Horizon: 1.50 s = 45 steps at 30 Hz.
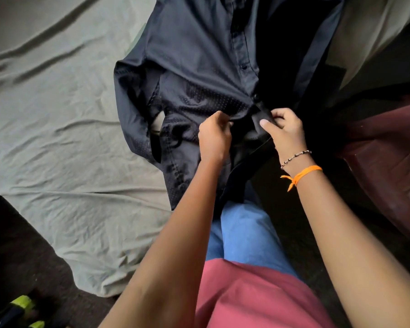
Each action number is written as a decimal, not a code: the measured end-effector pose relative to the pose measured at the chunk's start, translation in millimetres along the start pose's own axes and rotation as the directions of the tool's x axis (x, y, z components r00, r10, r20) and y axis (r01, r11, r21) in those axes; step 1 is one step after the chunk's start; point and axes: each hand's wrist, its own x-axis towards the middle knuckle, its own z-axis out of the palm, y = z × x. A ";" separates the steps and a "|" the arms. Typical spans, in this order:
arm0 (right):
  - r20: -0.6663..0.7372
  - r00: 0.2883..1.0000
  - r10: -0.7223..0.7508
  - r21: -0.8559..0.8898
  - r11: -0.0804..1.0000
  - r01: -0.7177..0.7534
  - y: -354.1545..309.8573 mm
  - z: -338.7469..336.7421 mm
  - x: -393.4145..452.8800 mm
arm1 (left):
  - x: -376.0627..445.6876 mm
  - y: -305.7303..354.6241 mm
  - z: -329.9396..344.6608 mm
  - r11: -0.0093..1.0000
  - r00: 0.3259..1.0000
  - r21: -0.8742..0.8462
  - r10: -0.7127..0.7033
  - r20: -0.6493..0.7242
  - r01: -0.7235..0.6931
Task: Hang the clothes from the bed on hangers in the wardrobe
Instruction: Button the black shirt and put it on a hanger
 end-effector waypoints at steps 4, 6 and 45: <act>-0.160 0.977 -0.143 -0.232 0.967 0.104 -2.6 -1.9 -11.5 | -12.3 -12.9 -20.9 0.974 0.996 -0.224 0.058 0.065 -0.042; -0.140 0.966 -0.217 -0.332 0.929 0.161 -4.7 -0.2 -21.4 | -27.0 -20.2 -32.1 0.960 0.989 -0.267 0.116 0.090 -0.088; 0.320 0.909 -0.268 -0.449 0.801 0.395 60.4 57.7 -108.3 | -53.0 -49.3 -61.9 0.992 0.996 0.124 0.013 0.089 -0.024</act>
